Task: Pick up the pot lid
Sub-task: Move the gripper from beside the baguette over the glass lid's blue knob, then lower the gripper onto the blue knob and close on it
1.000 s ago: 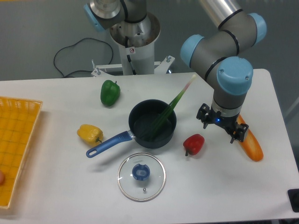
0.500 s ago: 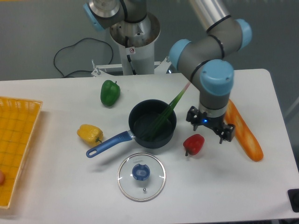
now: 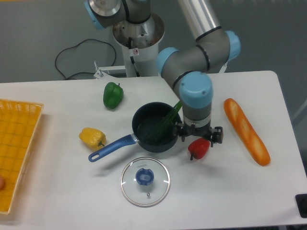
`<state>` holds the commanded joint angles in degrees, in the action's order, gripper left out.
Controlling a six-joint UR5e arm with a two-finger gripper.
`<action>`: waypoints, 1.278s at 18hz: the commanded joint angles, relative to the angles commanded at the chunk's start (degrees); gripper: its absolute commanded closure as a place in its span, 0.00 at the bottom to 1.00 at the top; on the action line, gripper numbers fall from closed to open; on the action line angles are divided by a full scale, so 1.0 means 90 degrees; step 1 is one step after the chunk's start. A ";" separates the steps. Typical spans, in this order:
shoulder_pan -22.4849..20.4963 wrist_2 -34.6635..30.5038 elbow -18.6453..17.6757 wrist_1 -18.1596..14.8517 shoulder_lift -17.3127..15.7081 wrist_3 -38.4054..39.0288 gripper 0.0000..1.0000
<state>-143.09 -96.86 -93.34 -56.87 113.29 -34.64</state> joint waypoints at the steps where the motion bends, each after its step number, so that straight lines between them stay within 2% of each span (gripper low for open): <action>1: 0.0068 0.0010 0.0029 0.0010 0.0000 0.0175 0.00; 4: 0.0283 0.0107 0.0098 0.0029 0.0029 0.0557 0.00; 10: 0.0879 0.0137 0.0362 0.0068 0.0342 0.1524 0.00; 16: 0.1075 0.0702 0.0479 0.0059 0.0547 0.1457 0.00; 23: 0.1211 0.0781 0.0576 0.0049 0.0878 0.1252 0.00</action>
<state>-132.19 -89.82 -88.16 -56.42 121.20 -23.38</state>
